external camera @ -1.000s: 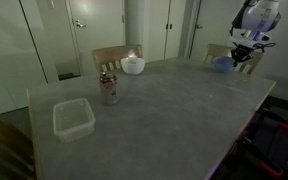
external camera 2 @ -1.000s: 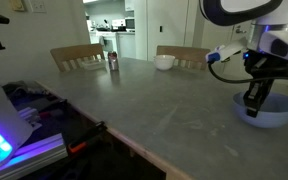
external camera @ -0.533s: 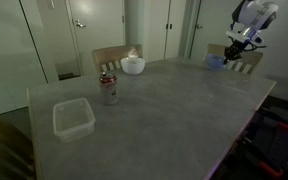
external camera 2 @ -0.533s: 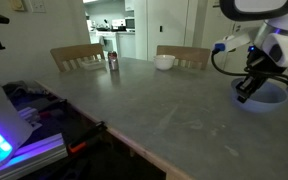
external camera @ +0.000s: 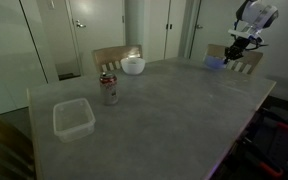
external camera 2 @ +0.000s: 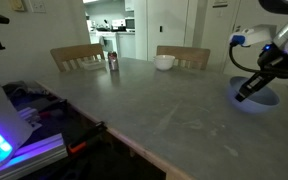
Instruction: Shift the colorless bowl from the right end of the table to the left end, grab the canned bottle and position it next to the colorless bowl. Afterward, move the purple bowl to the right end and place the white bowl next to it
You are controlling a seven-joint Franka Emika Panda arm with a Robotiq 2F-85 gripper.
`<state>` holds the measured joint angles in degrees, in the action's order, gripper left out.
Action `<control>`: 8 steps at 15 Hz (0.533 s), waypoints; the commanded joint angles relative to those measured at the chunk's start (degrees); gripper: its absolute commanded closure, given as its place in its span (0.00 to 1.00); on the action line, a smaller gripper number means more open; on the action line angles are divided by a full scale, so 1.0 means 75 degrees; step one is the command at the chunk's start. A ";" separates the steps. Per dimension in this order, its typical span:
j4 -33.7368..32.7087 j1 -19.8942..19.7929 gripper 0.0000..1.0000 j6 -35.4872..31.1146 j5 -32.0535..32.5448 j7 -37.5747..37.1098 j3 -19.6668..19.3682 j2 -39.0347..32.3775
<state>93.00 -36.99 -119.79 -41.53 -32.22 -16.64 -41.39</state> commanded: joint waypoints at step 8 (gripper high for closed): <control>-0.0912 0.0799 0.99 -0.0637 0.1884 -0.0892 -0.0296 -0.0827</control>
<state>87.91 -31.86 -122.52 -29.13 -37.58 -18.68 -44.91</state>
